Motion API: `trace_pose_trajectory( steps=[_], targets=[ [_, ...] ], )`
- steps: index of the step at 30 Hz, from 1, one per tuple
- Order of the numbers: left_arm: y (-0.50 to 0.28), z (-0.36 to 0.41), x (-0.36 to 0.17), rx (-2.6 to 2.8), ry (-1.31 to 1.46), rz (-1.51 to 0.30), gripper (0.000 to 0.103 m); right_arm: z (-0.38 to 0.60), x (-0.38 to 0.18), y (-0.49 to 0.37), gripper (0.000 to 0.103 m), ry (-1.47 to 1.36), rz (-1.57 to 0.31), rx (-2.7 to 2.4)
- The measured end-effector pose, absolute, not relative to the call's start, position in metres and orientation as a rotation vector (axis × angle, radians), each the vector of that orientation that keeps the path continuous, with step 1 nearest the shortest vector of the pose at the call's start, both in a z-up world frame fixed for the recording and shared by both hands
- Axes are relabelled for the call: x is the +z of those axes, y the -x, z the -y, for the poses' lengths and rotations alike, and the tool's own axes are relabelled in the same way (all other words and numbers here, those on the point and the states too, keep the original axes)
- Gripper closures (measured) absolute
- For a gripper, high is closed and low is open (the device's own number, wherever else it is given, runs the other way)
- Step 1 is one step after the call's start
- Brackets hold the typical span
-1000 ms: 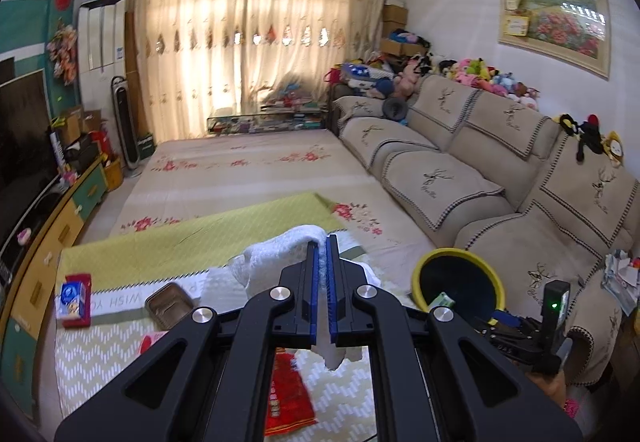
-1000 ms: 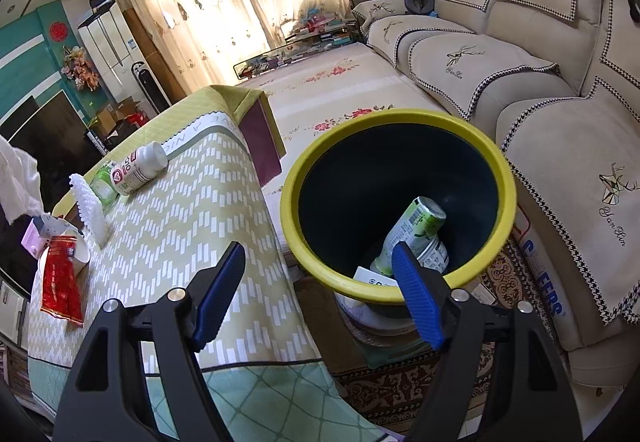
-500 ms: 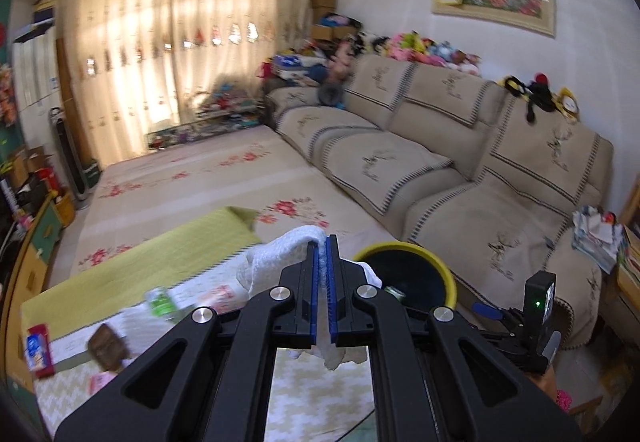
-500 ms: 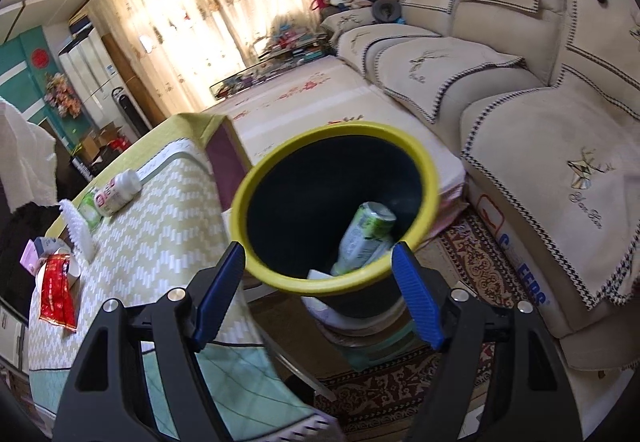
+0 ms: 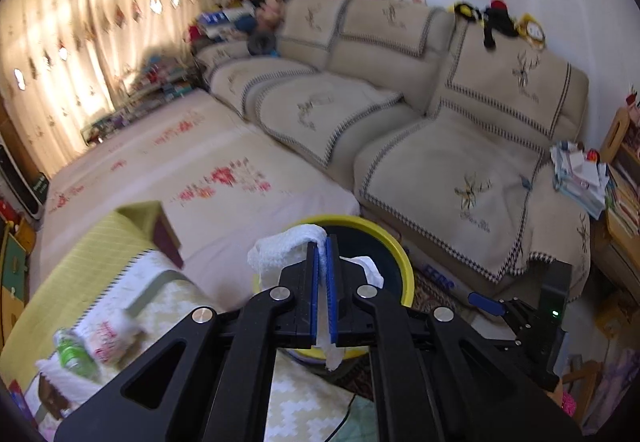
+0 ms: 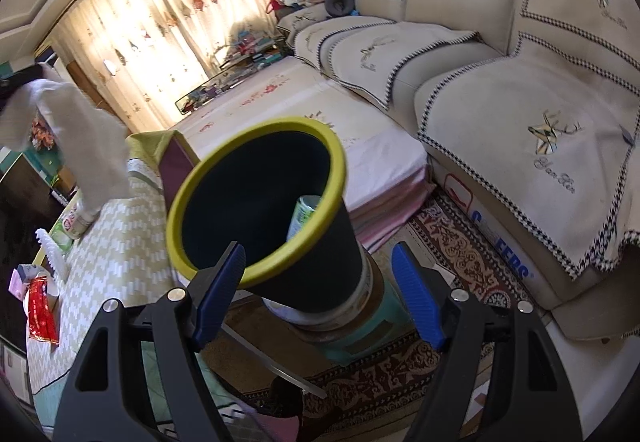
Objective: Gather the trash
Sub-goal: 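Carry the tissue over the bin and release it from the left tool, then move the right tool to the red snack bag and grasp it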
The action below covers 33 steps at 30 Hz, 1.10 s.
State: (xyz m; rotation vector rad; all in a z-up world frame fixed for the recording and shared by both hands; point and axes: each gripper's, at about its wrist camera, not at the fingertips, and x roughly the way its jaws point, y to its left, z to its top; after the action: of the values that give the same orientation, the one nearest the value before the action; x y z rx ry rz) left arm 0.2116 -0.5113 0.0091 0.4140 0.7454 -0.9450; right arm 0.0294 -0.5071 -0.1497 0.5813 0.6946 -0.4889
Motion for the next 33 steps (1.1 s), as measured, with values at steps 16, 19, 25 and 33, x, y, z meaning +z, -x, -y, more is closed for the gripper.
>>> trace_pose_trajectory(
  steps=[16, 19, 25, 33],
  targets=[
    [-0.246, 0.582, -0.071, -0.897, -0.493, -0.961, 0.032, 0.524, -0.17, -0.015, 0.031, -0.633, -0.72, -0.525],
    [-0.244, 0.569, -0.062, -0.903, -0.46, -0.956, 0.031, 0.52, -0.17, -0.018, 0.031, -0.63, -0.722, -0.509],
    [-0.226, 0.508, -0.023, -0.91, -0.346, -0.869, 0.022, 0.505, -0.165, -0.026, 0.031, -0.606, -0.73, -0.479],
    [-0.191, 0.365, 0.015, -0.786, -0.17, -0.704, 0.01, 0.466, -0.155, -0.048, 0.031, -0.539, -0.759, -0.402]
  ],
)
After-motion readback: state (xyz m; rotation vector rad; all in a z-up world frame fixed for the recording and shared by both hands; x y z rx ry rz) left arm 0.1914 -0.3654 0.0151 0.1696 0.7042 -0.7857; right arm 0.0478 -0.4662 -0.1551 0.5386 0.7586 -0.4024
